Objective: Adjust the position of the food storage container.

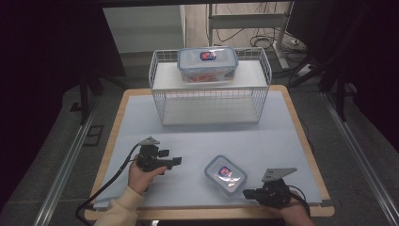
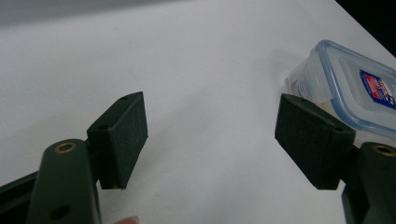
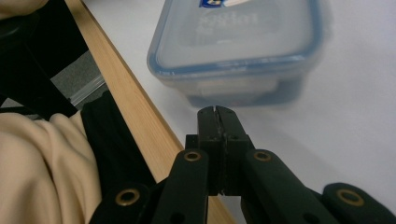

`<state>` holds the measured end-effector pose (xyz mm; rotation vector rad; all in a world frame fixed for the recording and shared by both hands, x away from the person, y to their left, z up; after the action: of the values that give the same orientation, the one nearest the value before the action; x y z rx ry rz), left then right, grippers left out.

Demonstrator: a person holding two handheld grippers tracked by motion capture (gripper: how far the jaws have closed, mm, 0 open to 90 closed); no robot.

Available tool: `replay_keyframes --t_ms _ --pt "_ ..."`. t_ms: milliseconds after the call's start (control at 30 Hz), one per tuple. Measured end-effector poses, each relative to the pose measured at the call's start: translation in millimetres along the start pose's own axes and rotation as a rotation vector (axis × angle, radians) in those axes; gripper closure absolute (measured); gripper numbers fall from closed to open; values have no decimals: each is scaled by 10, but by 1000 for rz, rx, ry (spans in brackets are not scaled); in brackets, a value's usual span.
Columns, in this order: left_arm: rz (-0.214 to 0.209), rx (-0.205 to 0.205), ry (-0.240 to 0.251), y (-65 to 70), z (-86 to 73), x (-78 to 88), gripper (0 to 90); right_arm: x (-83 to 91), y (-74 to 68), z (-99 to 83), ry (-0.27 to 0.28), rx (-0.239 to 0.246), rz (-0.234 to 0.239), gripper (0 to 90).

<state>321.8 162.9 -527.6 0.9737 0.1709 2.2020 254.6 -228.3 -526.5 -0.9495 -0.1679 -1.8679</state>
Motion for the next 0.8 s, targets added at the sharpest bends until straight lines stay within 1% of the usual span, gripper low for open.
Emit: replay_keyframes --t_ms 67,133,233,300,333,500,633,800 --pt "6 -1 3 -1 2 9 254 -46 -3 34 2 6 -2 893" --pt "7 -1 4 0 1 15 254 -91 4 61 -9 13 -7 893" --pt "4 -2 2 -3 -7 13 253 -119 28 80 -3 1 -7 893" --pt "-27 23 8 -2 -2 17 253 -137 48 105 6 -11 -14 893" --pt "-34 29 12 -2 2 19 253 -152 61 119 9 -14 -15 893" --pt "-20 28 15 -16 6 35 251 -248 107 204 18 -24 -24 893" --pt "-15 24 8 -17 -1 26 250 -334 161 294 26 -47 -19 893" --pt "-3 21 9 -31 -2 30 250 -455 205 430 32 -47 -26 893"
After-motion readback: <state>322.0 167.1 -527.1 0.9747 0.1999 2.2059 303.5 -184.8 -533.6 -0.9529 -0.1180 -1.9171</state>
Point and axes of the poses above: each handheld gripper's, and its own axes: x roughly backward along the jaws, z roughly out of its top, y roughly to its right, the point moved 2 cm from there along -x, roughly forward along the jaws
